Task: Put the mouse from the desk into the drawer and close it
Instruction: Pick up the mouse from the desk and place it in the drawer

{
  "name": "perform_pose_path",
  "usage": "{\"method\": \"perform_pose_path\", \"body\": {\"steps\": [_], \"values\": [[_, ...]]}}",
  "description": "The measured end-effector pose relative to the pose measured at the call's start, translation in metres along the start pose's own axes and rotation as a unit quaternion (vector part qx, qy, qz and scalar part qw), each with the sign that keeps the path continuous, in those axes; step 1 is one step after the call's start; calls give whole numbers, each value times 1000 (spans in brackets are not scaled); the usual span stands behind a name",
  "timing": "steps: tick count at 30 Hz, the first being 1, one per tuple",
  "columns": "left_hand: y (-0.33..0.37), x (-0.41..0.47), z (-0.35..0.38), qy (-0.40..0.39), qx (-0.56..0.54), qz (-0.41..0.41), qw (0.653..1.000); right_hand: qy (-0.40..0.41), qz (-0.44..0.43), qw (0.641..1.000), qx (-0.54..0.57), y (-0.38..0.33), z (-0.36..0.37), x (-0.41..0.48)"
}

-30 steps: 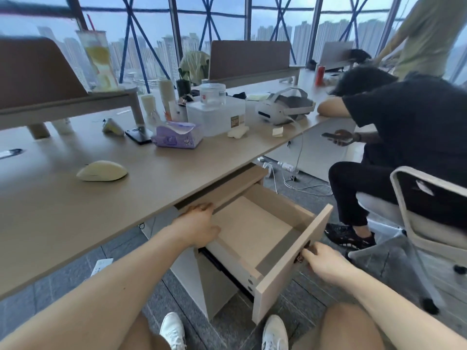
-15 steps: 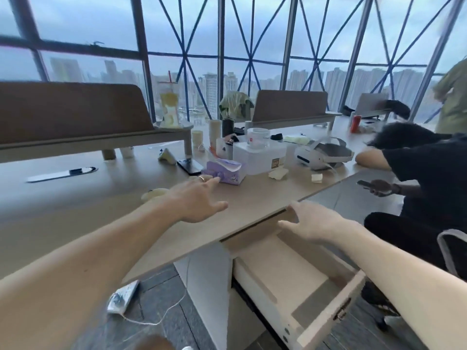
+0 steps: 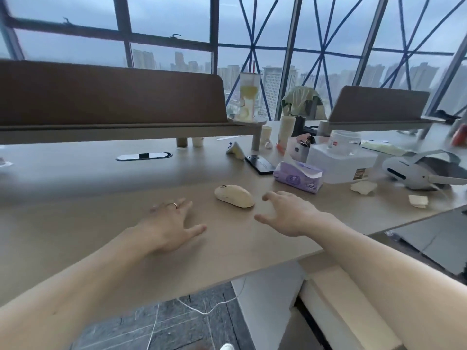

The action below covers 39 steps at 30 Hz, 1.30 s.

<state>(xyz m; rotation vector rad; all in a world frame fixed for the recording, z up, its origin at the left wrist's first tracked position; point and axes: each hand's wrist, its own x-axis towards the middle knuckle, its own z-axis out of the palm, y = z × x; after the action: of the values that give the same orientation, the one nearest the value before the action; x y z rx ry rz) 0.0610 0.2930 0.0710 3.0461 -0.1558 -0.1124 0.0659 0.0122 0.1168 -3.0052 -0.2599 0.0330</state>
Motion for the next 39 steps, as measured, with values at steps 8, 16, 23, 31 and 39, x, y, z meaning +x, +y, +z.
{"method": "perform_pose_path", "body": {"steps": [8,16,23,31,39], "values": [[11,10,34,58,-35,-5,998,34,-48,997,57,-26,23,79],[9,15,37,59,-28,-3,998,44,-131,980,145,-32,65,124],[9,16,38,61,-30,-5,998,83,-159,973,145,-25,83,128],[8,17,38,47,-32,-7,998,137,-157,973,104,10,72,85],[13,13,31,31,-25,-14,999,177,-49,981,69,124,44,-17]]}}
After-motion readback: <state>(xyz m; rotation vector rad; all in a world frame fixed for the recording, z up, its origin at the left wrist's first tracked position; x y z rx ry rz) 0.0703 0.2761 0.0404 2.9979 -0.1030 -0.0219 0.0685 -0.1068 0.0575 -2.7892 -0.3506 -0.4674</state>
